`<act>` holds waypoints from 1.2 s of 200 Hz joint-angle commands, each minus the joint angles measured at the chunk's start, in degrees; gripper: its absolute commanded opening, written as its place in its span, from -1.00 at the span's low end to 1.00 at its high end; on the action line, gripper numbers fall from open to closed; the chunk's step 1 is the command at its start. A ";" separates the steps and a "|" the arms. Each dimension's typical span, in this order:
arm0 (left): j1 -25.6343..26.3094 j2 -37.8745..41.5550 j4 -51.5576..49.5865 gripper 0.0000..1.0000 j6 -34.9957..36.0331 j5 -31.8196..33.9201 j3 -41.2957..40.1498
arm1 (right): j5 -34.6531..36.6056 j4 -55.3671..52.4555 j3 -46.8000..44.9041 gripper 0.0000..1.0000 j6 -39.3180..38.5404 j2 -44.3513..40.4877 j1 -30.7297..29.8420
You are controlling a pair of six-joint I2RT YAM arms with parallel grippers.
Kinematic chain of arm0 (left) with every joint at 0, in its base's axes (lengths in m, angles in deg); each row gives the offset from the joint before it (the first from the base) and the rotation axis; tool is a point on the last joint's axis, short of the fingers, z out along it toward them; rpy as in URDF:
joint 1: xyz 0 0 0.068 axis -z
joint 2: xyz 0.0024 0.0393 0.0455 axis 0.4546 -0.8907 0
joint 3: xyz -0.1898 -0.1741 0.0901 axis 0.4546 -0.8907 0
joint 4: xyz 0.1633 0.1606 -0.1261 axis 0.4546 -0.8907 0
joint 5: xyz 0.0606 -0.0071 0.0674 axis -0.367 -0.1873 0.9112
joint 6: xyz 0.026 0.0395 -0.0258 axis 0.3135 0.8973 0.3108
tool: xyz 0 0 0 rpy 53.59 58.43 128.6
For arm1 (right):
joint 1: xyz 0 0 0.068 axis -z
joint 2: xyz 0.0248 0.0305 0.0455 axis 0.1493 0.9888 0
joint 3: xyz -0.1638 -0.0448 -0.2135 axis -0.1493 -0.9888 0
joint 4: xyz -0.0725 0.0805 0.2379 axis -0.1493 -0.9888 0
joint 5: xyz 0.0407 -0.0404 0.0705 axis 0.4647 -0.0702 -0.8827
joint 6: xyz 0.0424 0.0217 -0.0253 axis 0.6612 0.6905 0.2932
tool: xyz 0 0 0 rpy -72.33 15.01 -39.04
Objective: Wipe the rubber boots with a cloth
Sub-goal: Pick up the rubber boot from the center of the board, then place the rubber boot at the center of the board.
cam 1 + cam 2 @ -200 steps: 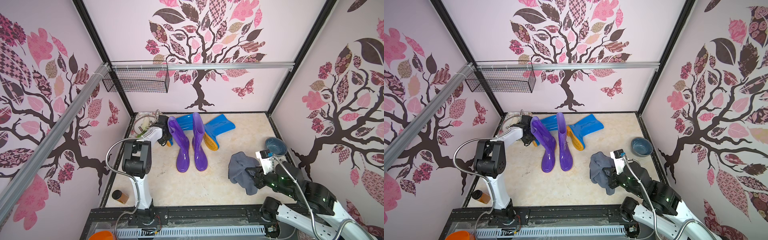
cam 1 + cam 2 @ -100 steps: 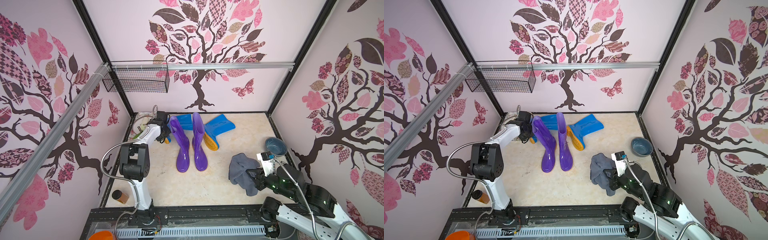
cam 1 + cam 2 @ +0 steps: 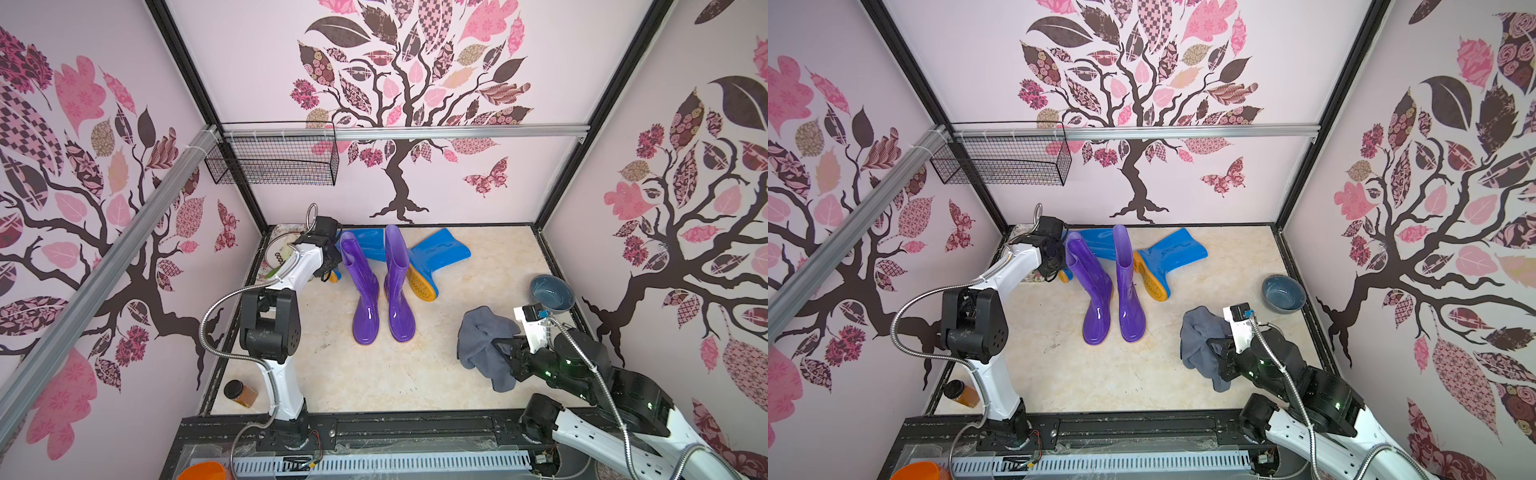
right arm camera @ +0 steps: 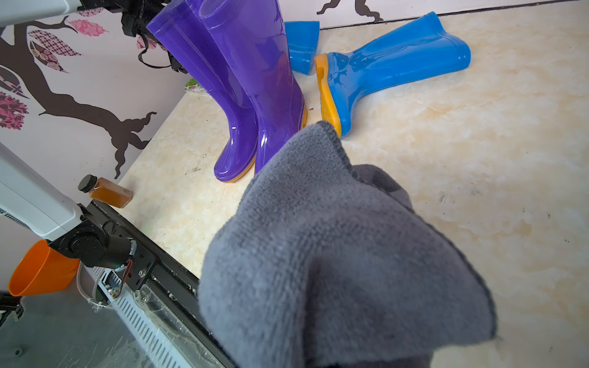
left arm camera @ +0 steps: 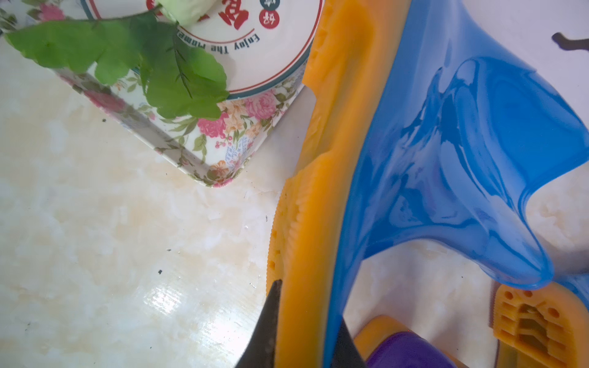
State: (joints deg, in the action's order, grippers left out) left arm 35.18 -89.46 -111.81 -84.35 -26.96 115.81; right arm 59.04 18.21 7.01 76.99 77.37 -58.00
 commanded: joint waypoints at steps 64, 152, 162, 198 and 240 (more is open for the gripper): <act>-1.13 9.85 5.14 -1.00 1.22 11.98 3.21 | -0.43 2.14 -0.28 -1.00 -0.51 -1.30 0.10; -1.28 22.09 8.09 -1.00 3.16 23.81 -1.17 | -0.78 2.28 -0.50 -1.00 -0.61 -1.60 0.09; -1.26 23.00 6.86 -1.00 2.70 24.73 -1.34 | -0.78 2.38 -0.52 -1.00 -0.60 -1.68 0.06; -1.22 28.05 4.48 -1.00 2.21 28.32 -4.76 | -0.86 2.40 -0.58 -1.00 -0.60 -1.58 0.10; -2.02 35.27 5.07 -1.00 2.94 30.60 -8.80 | -0.99 2.54 -0.76 -1.00 -0.60 -2.13 0.07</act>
State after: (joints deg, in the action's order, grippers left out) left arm 33.65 -59.91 -112.90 -81.18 -1.91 108.16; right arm 58.32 19.04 6.55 76.97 76.43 -58.00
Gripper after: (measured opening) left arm 0.146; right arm 0.100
